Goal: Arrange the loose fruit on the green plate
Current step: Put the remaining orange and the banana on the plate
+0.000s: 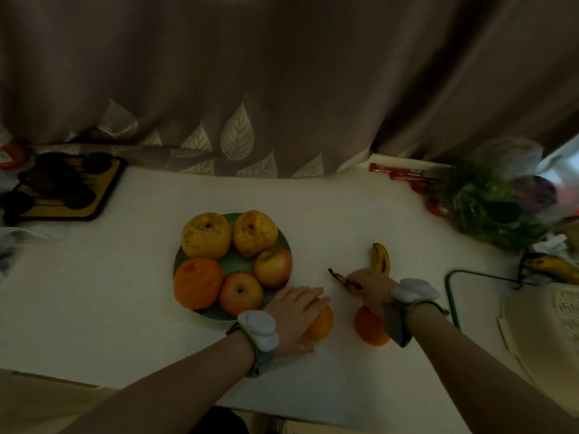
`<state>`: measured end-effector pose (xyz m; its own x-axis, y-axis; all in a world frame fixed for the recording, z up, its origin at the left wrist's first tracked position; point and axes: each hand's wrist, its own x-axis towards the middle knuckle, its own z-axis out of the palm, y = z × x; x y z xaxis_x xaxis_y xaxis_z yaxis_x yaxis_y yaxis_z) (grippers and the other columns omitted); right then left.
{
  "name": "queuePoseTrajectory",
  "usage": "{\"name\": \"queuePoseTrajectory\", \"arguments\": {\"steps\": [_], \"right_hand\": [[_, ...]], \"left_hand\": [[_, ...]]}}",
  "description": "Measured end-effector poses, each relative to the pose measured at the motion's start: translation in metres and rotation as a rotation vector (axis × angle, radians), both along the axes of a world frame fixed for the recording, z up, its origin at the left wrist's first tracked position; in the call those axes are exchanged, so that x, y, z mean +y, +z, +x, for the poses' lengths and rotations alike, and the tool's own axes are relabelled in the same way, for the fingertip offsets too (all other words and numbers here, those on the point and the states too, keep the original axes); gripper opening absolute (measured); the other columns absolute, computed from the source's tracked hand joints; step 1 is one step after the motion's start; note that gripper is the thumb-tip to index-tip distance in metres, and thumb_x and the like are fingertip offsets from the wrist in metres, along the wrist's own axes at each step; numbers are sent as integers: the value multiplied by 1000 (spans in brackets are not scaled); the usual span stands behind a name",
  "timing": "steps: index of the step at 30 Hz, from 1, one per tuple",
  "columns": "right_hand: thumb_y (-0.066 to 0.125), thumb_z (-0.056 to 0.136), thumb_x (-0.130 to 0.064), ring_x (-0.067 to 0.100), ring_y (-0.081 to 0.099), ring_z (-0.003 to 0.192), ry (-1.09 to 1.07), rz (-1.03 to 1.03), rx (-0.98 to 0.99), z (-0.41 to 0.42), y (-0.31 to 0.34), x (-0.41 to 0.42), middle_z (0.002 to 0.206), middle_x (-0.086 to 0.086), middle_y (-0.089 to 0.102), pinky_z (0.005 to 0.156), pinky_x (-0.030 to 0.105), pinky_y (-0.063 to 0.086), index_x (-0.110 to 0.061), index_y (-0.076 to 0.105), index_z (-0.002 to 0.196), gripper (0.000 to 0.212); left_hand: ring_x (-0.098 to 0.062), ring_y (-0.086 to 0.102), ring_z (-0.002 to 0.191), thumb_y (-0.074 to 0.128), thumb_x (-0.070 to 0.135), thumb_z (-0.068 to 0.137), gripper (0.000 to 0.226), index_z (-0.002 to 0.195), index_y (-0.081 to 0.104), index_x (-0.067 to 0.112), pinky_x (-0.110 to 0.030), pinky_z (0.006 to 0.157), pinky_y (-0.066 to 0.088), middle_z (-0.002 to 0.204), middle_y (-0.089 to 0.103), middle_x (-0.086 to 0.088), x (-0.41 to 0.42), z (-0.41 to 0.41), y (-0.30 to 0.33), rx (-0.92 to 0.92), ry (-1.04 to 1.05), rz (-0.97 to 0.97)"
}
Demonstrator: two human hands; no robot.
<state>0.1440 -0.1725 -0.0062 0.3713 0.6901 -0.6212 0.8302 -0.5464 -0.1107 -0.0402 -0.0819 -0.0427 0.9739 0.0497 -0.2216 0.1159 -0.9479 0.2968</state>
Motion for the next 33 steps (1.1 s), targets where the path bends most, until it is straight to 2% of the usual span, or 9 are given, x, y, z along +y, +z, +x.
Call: {"name": "queuePoseTrajectory", "arguments": {"steps": [3,8,11,14,18,21,25,30,33], "right_hand": [[46,91,-8,31,38,131,-24,-75,-10,1,-1,5,147,15,32,107,36,36,-12,24,141,55],[49,88,-16,30,48,121,-18,-117,-30,8,-13,8,134,13,46,100,40,40,-12,37,130,44],[44,86,-17,26,44,121,-57,-24,-147,7,-25,4,127,4,49,108,52,23,-21,46,119,33],[40,88,-16,26,39,125,-37,31,-156,6,-31,4,128,5,45,108,47,24,-22,46,117,31],[36,87,-19,24,38,126,-27,32,-153,8,-28,-1,125,3,46,109,46,23,-24,43,119,33],[35,89,-18,24,41,124,-44,157,-220,2,-22,-1,126,2,48,111,48,18,-24,40,121,33],[36,95,-23,21,40,130,-112,430,-130,-15,2,16,137,1,47,116,43,9,-21,33,134,38],[48,91,-8,41,51,114,-86,748,70,-38,35,33,124,23,56,105,42,28,-1,42,129,39],[49,90,-3,39,50,117,-130,860,152,-49,37,37,128,23,53,97,30,32,2,40,130,42]], "left_hand": [[-30,23,136,59,40,85,87,145,-1,20,-42,110,22,155,12,-9,-3,8,1,75,22,-56],[-35,44,117,61,37,83,83,144,7,21,-43,93,41,145,26,-14,-8,13,2,124,78,-64],[-34,48,111,62,38,82,79,142,14,20,-41,89,44,139,32,-13,-6,9,6,120,144,-102],[-29,48,114,62,45,79,80,142,18,23,-37,90,45,141,33,-6,1,-6,26,-9,241,-96],[-32,64,95,54,60,67,76,130,33,22,-42,75,54,126,56,-14,31,-34,52,-407,426,-70],[-36,59,104,54,59,63,80,128,39,15,-45,85,49,124,56,-19,64,-50,56,-454,637,-130],[-37,55,111,43,66,57,92,130,44,11,-51,94,37,129,54,-17,93,-62,51,-320,769,21],[-35,50,117,36,70,54,92,127,48,15,-44,102,13,126,57,-14,95,-54,38,-265,711,133],[-34,47,119,31,71,55,93,127,48,15,-52,106,17,127,56,-13,98,-48,36,-204,721,151]]}}
